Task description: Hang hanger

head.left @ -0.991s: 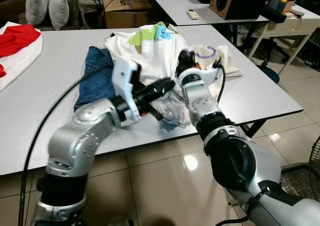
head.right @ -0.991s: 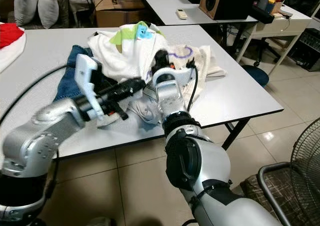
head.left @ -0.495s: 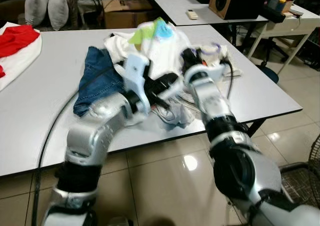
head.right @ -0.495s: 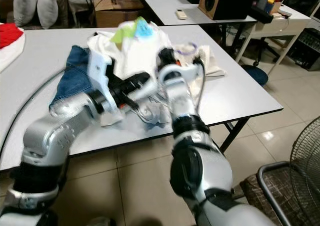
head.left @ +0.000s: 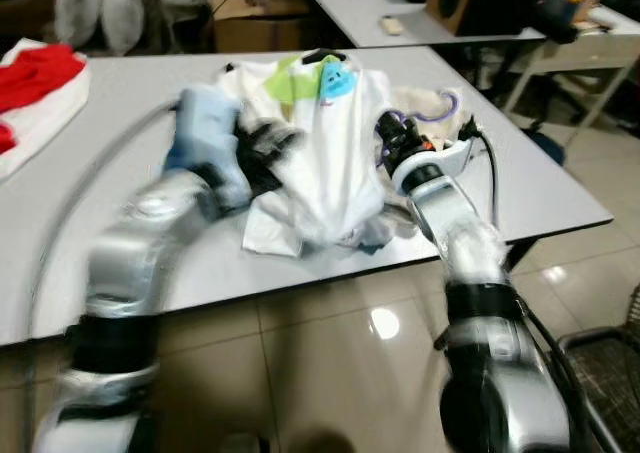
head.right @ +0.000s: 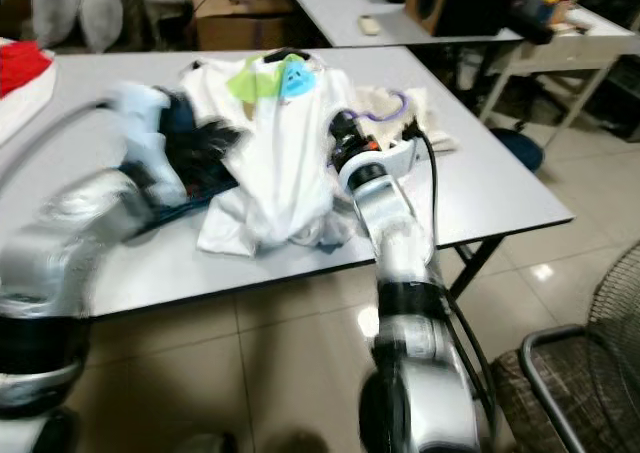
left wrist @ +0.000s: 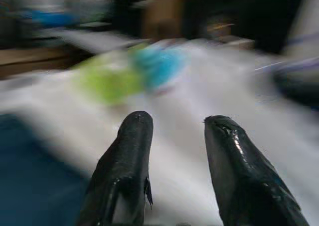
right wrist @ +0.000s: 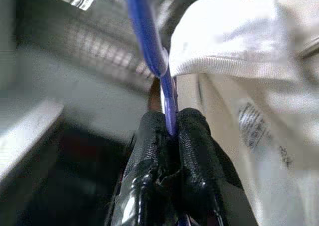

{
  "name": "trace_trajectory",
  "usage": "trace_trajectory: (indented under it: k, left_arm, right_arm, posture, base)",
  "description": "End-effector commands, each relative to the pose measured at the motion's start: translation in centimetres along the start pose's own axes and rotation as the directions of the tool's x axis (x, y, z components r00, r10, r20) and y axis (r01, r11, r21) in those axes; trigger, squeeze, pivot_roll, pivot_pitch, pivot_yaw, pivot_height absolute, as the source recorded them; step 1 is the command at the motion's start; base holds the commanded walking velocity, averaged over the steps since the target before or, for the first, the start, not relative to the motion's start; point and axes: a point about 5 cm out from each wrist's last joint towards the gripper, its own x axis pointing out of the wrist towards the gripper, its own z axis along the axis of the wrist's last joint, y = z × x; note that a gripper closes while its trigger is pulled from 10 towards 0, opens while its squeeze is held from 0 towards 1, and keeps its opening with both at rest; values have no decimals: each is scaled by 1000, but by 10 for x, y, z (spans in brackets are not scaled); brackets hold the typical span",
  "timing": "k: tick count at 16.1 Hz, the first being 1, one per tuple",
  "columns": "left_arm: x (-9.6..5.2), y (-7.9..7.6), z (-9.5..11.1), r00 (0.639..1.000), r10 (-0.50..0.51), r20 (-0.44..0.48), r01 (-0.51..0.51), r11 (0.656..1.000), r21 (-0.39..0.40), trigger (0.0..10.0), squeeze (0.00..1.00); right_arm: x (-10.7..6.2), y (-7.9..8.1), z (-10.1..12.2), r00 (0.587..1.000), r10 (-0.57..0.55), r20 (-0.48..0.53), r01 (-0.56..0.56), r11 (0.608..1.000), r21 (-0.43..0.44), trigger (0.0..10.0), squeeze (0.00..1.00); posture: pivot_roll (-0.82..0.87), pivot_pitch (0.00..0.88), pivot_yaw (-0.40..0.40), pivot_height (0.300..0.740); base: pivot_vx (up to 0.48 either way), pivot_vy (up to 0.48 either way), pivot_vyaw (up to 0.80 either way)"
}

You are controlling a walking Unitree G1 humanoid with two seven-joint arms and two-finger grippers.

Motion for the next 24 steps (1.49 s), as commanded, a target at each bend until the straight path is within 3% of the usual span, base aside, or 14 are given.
trace_trajectory:
  k: [1, 3, 4, 6, 8, 11, 13, 14, 15, 17, 18, 20, 21, 24]
  left_arm:
    - [-13, 13, -1, 997, 79, -13, -79, 996, 28, 10000, 318]
    - [-33, 23, -8, 989, 140, -50, -137, 989, 61, 10000, 322]
    - [-52, 29, -14, 977, 199, -71, -195, 979, 58, 10000, 263]
    - [-63, 29, -18, 962, 266, -56, -264, 964, 38, 10000, 235]
    - [-69, 17, -22, 963, 265, -56, -264, 964, 17, 10000, 216]
    - [-68, 3, -20, 967, 252, -24, -253, 967, -14, 10000, 204]
    - [-68, 0, -16, 957, 291, 22, -290, 956, -42, 10000, 212]
    - [-68, 0, -16, 955, 297, 26, -295, 954, -50, 10000, 212]
    - [-69, -7, -20, 959, 284, 4, -283, 958, -35, 10000, 212]
    - [-71, -16, -35, 966, 251, -70, -251, 968, 4, 10000, 200]
    - [-71, -17, -37, 964, 253, -81, -253, 967, 3, 10000, 200]
    - [-67, -15, -49, 961, 239, -141, -227, 969, 94, 10000, 188]
    - [-66, -14, -49, 960, 239, -142, -232, 970, 68, 10000, 180]
    - [-59, -11, -53, 955, 254, -155, -242, 966, 88, 10000, 165]
  right_arm:
    - [-7, 28, 4, 989, 147, -29, -148, 987, -57, 10000, 0]
    - [-28, 41, 14, 965, 242, -99, -260, 934, -245, 10000, 0]
    - [-54, 55, 20, 926, 322, -196, -372, 864, -339, 10000, 0]
    - [-76, 69, 25, 890, 383, -245, -449, 826, -341, 10000, 0]
    - [-95, 78, 28, 856, 436, -277, -514, 773, -372, 10000, 0]
    - [-107, 85, 31, 839, 445, -314, -543, 731, -414, 10000, 0]
    - [-111, 99, 42, 815, 498, -295, -579, 696, -424, 10000, 0]
    - [-112, 98, 43, 815, 498, -298, -580, 696, -423, 10000, 0]
    - [-111, 76, 37, 863, 379, -333, -500, 731, -464, 10000, 0]
    - [-113, 45, 29, 913, 196, -358, -372, 760, -533, 10000, 0]
    - [-114, 41, 28, 917, 169, -362, -355, 762, -542, 10000, 0]
    - [-123, 30, 18, 916, 102, -387, -324, 759, -565, 10000, 0]
    - [-126, 26, 15, 915, 91, -393, -317, 764, -561, 10000, 0]
    - [-129, 17, 9, 921, 76, -381, -302, 757, -579, 10000, 0]
  posture:
    - [-1, 0, -24, 740]
    - [-9, 0, -29, 740]
    - [-11, 0, -41, 740]
    - [-12, 0, -54, 740]
    - [-8, 0, -69, 740]
    - [-6, 0, -80, 740]
    - [-11, 0, -90, 740]
    - [-11, 0, -90, 740]
    - [-18, 0, -97, 740]
    - [-38, 0, -97, 740]
    - [-42, 0, -95, 740]
    - [-47, 0, -79, 740]
    - [-52, 0, -69, 740]
    - [-43, 0, -47, 740]
  base:
    - [0, 0, 800]
    - [0, 0, 800]
    - [0, 0, 800]
    - [0, 0, 800]
    - [0, 0, 800]
    - [0, 0, 800]
    - [0, 0, 800]
    - [0, 0, 800]
    - [0, 0, 800]
    - [0, 0, 800]
    - [0, 0, 800]
    - [0, 0, 800]
    - [0, 0, 800]
    - [0, 0, 800]
